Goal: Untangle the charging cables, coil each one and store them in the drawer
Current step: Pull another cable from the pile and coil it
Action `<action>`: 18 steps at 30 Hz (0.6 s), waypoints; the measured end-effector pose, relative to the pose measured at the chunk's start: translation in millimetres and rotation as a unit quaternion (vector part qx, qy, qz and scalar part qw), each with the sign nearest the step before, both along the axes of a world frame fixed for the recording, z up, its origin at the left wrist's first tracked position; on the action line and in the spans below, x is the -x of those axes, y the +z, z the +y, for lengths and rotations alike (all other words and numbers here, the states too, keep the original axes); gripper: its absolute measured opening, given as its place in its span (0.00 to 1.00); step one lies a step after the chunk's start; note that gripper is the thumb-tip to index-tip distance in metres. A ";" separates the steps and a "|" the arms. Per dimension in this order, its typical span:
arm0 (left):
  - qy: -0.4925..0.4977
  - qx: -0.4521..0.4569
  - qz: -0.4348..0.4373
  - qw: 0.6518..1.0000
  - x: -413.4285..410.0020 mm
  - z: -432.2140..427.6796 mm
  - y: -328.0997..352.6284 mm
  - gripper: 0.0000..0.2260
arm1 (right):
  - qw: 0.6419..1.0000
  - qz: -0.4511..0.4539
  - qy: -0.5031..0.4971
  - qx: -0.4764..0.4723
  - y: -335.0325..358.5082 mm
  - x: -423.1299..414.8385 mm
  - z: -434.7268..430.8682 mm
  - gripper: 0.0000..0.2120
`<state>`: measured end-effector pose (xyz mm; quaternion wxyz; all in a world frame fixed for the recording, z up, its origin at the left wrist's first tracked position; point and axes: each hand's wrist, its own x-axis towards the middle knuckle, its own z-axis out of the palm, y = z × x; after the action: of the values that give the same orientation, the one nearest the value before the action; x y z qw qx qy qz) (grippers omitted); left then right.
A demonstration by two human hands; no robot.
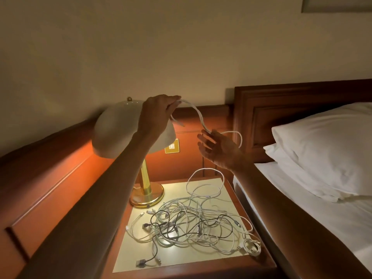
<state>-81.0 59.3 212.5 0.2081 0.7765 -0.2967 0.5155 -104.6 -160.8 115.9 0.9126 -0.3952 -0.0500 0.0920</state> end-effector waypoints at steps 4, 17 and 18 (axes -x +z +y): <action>0.030 -0.044 0.104 0.993 7.7 30.1 -5.9 0.14 | 0.998 0.034 -0.045 -0.028 4.1 -0.4 2.6 0.12; -0.117 0.103 0.552 0.819 124.9 113.5 -125.7 0.08 | 0.939 -0.020 -0.044 0.340 17.7 41.0 18.3 0.16; -0.118 0.090 0.565 0.812 132.0 116.7 -137.5 0.09 | 0.934 -0.026 -0.046 0.353 16.8 45.4 19.2 0.17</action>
<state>-213.1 176.1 75.0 0.4678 0.8674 -0.1686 -0.0179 -150.0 -141.5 132.7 0.7161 -0.6959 -0.0197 0.0512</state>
